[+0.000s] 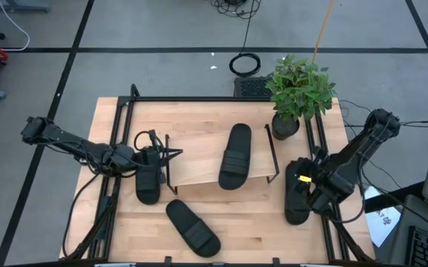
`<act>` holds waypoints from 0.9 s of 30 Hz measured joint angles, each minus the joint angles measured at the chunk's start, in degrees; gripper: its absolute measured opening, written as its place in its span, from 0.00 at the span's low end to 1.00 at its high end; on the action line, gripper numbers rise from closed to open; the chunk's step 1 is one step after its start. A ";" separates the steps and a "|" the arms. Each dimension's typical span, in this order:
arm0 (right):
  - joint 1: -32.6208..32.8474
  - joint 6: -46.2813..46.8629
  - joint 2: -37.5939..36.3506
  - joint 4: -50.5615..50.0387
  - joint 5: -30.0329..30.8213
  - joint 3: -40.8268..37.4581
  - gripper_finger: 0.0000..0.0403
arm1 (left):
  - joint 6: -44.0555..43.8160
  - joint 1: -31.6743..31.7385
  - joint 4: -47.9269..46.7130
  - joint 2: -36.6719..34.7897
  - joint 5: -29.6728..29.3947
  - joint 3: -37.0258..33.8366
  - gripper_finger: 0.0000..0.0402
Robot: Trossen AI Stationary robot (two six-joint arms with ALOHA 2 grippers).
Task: Pick and place slides into the shelf
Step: Adjust the shelf
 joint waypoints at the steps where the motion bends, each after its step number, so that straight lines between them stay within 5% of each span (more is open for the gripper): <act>1: -0.04 0.01 -0.02 0.24 0.05 -0.65 0.00 | 0.00 -0.01 0.00 0.00 -0.01 0.00 0.05; 9: -1.23 -12.35 -0.61 13.28 4.69 -2.57 0.00 | 0.37 -0.01 0.00 0.00 -0.33 0.00 0.05; 27: -8.21 -34.11 -0.59 28.26 1.59 -2.60 0.00 | 0.04 -0.01 -0.66 -0.02 -0.33 0.00 0.05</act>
